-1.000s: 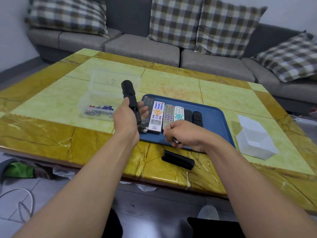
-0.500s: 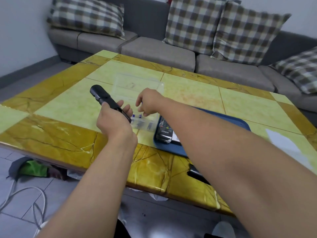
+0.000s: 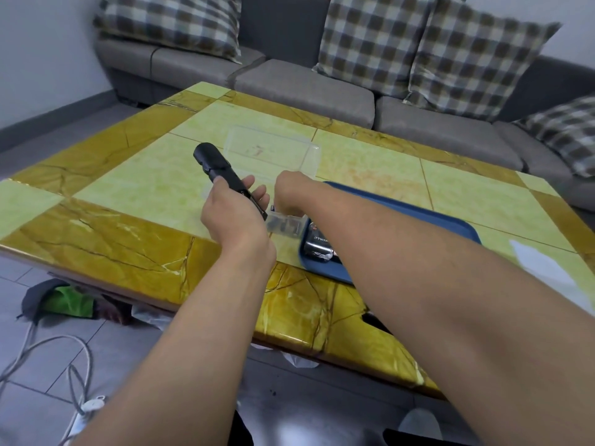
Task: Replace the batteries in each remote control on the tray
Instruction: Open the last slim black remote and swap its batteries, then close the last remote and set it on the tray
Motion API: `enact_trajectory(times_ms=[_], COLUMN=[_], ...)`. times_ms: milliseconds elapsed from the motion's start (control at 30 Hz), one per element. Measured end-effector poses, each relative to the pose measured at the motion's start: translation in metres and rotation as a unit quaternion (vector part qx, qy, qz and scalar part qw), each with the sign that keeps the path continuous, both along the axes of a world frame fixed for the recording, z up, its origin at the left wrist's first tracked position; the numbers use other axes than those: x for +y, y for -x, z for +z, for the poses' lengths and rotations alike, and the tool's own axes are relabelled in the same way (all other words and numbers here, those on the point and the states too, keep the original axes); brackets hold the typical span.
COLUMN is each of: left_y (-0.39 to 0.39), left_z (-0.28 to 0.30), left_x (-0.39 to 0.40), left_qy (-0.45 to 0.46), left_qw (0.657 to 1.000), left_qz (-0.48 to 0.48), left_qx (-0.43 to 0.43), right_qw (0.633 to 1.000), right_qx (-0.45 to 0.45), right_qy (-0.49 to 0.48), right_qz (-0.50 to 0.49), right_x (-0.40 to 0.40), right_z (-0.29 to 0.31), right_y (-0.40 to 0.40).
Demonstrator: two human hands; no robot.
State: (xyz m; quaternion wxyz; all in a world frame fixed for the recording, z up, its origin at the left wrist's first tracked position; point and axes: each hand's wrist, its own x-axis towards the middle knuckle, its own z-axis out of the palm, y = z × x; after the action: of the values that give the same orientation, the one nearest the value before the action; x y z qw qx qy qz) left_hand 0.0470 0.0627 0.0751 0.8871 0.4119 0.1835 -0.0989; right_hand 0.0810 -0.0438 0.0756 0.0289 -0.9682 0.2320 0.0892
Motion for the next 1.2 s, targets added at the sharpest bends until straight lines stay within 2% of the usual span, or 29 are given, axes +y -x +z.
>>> enact_trajectory(times_ms=[133, 233, 433, 600, 700, 767, 833, 967, 1033, 1133, 1200], left_y=[0.005, 0.006, 0.018, 0.05, 0.071, 0.095, 0.107, 0.133, 0.142, 0.155, 0.16], left_z=[0.002, 0.002, 0.005, 0.006, -0.001, -0.006, -0.011, -0.015, -0.016, -0.019, -0.021], left_x=[0.001, 0.001, -0.009, -0.035, -0.057, -0.076, -0.085, -0.104, -0.111, -0.122, -0.128], left_qy=[-0.004, -0.006, -0.015, -0.053, -0.079, -0.099, -0.117, -0.146, -0.162, -0.167, -0.168], left_qw=[1.0, 1.0, 0.999, 0.976, 0.933, 0.889, 0.858, 0.817, 0.806, 0.806, 0.807], left_qz=[-0.001, -0.003, -0.04, -0.205, -0.342, -0.433, -0.48, -0.526, -0.534, -0.53, -0.527], left_qx=[-0.002, -0.002, -0.007, -0.047, -0.08, -0.113, -0.14, -0.183, -0.197, -0.204, -0.205], right_qw=[1.0, 0.999, 0.968, 0.941, 0.93, 0.924, 0.92, 0.915, 0.922, 0.94, 0.949], right_qx=[-0.006, -0.043, -0.243, -0.329, -0.34, -0.324, -0.285, -0.12, -0.036, 0.07, 0.075], right_qy=[0.01, -0.002, -0.056, 0.005, 0.024, 0.047, 0.065, 0.033, -0.022, -0.059, -0.081], right_qz=[-0.007, -0.01, -0.043, -0.081, -0.138, -0.196, -0.26, -0.384, -0.384, -0.328, -0.296], right_x=[-0.004, -0.006, -0.033, -0.077, -0.113, -0.142, -0.17, -0.225, -0.235, -0.233, -0.23], right_z=[0.0, 0.007, 0.023, 0.027, 0.027, 0.033, 0.037, 0.035, 0.029, 0.009, -0.006], right_y=[0.003, 0.005, 0.041, 0.118, 0.175, 0.231, 0.278, 0.365, 0.386, 0.398, 0.394])
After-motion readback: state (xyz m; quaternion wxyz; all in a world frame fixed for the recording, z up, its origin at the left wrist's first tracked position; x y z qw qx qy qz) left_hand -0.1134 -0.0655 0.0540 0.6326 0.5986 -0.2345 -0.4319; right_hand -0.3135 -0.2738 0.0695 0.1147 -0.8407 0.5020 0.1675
